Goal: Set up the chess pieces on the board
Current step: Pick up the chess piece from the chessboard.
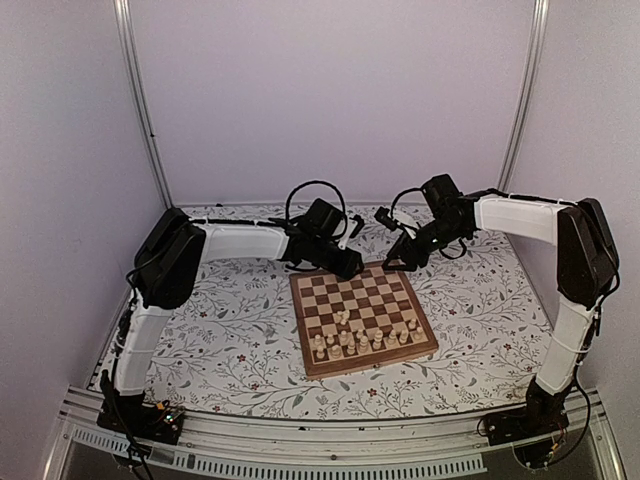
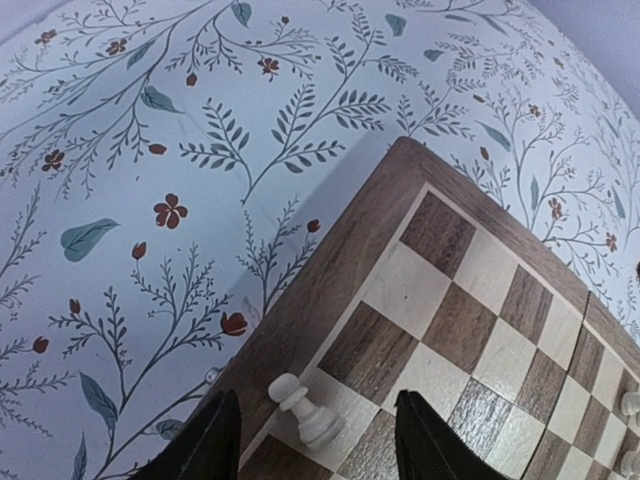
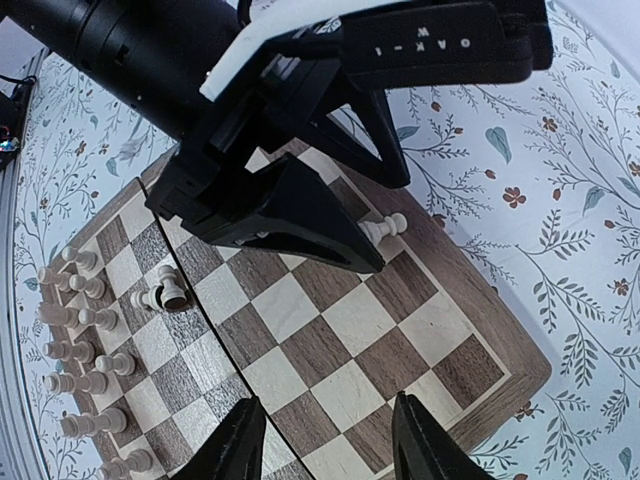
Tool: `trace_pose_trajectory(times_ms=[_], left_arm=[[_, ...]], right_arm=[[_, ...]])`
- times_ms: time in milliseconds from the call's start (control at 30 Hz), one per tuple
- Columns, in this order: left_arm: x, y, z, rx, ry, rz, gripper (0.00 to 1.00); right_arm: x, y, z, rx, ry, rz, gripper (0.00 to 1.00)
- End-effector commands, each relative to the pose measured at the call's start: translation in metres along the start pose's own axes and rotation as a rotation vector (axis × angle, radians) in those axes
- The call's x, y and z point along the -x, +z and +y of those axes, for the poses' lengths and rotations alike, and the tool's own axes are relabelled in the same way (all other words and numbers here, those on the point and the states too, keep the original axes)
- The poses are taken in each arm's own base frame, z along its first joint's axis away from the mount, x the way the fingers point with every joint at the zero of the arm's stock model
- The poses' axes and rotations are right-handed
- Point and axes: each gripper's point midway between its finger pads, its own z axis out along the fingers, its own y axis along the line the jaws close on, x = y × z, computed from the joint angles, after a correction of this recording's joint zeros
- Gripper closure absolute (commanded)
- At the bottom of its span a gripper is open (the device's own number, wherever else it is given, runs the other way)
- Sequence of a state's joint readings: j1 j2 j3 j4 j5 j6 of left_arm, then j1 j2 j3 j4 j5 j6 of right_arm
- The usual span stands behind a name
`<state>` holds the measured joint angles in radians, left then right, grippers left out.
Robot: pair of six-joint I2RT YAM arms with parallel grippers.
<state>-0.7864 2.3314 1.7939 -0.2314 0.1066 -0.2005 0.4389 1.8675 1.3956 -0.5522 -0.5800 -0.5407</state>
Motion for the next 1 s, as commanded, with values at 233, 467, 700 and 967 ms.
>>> trace_pose_trajectory(times_ms=[233, 467, 700, 967], left_arm=[[-0.018, 0.012, 0.009, 0.008, -0.036, 0.062, 0.49], [-0.024, 0.018, 0.01, 0.018, -0.062, 0.077, 0.53], [-0.027, 0.026, 0.005, -0.003, -0.061, 0.084, 0.52], [-0.001, -0.005, -0.002, -0.015, -0.054, -0.007, 0.51]], right_arm=[[-0.002, 0.002, -0.001, 0.007, 0.009, -0.007, 0.54], [-0.002, 0.001, -0.001, 0.003, 0.007, -0.008, 0.54], [-0.004, 0.004, -0.005, -0.011, 0.004, 0.0, 0.54], [0.002, 0.013, -0.032, -0.073, 0.061, 0.017, 0.54]])
